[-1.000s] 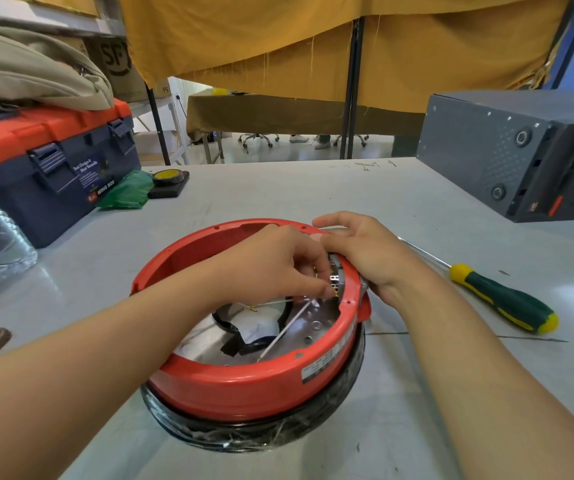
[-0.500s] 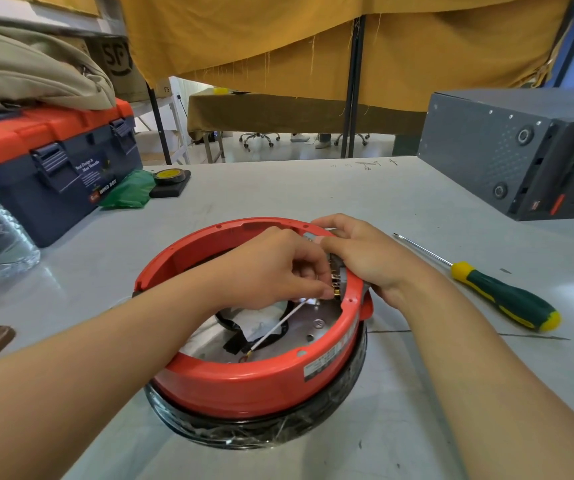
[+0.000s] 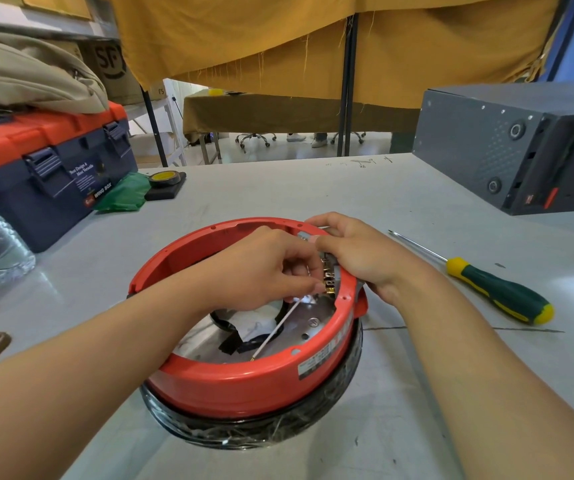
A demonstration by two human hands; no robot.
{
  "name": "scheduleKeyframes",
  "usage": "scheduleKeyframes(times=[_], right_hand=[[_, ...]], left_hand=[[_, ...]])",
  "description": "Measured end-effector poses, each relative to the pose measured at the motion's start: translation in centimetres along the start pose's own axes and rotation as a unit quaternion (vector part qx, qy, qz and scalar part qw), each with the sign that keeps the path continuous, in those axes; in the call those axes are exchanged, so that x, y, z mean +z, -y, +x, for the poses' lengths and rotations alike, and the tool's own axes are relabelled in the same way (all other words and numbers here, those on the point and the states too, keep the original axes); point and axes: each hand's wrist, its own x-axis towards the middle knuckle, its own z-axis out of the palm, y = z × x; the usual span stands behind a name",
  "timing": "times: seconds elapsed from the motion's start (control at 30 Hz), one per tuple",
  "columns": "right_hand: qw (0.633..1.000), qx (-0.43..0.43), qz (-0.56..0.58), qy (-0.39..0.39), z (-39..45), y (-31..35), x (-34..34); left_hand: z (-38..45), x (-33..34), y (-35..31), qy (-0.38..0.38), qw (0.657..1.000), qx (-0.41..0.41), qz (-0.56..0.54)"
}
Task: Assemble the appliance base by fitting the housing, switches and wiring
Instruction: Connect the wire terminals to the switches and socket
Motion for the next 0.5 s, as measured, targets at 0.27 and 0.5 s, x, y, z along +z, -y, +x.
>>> scheduleKeyframes(times=[0.27, 0.5], right_hand=[[1.0, 0.0, -0.001, 0.0, 0.04, -0.03, 0.04], [1.0, -0.003, -0.003, 0.001, 0.11, -0.04, 0.07]], left_hand=[[0.08, 0.32, -0.27, -0.009, 1.0, 0.002, 0.013], [0.06, 0.56, -0.43, -0.033, 0.999, 0.011, 0.029]])
